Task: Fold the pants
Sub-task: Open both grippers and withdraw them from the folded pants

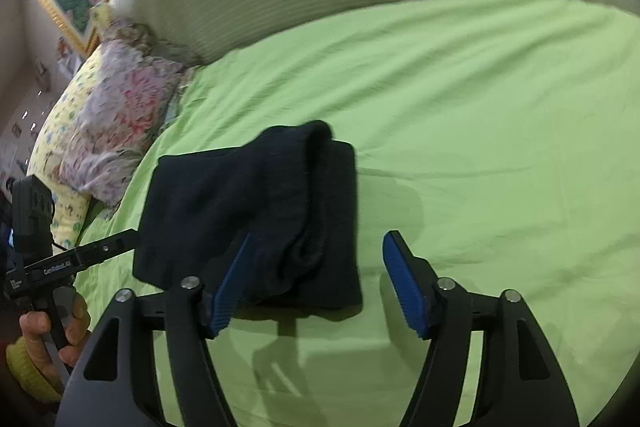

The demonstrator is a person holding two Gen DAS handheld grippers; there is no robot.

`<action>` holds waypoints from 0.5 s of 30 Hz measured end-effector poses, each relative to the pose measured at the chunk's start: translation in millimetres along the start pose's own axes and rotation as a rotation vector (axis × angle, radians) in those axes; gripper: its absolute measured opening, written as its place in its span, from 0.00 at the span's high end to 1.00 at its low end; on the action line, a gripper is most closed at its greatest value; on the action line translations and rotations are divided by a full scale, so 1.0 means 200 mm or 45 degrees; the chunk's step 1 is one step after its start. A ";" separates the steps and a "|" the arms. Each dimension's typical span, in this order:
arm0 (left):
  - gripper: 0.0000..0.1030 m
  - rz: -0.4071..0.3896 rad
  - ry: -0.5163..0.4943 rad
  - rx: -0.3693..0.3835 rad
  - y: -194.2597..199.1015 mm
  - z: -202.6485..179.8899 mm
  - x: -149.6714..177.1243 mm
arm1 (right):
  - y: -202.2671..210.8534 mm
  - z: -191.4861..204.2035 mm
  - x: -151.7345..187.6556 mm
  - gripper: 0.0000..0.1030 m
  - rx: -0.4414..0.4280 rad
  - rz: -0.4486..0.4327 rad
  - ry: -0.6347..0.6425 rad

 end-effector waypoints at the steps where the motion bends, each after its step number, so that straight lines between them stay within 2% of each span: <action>1: 0.27 -0.005 -0.009 -0.011 0.01 -0.01 0.01 | 0.01 0.02 0.01 0.30 0.002 -0.012 0.020; 5: 0.23 -0.028 -0.022 -0.036 0.04 -0.03 0.07 | 0.05 0.11 0.05 0.25 -0.017 -0.043 0.117; 10: 0.21 -0.061 -0.026 -0.066 0.08 -0.05 0.13 | 0.06 0.19 0.12 0.21 0.037 -0.054 0.255; 15: 0.19 -0.158 -0.068 -0.140 0.14 -0.08 0.16 | 0.09 0.26 0.17 0.17 0.070 -0.110 0.349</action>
Point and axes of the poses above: each gripper's, at about its wrist camera, not at the fingertips, and y roughly against the way its jaws point, z to its left, x to its underside, the point moved 6 cm from there along -y, roughly the way its jaws point, and after that the axes turned 1 degree about x, right-handed, at the moved point
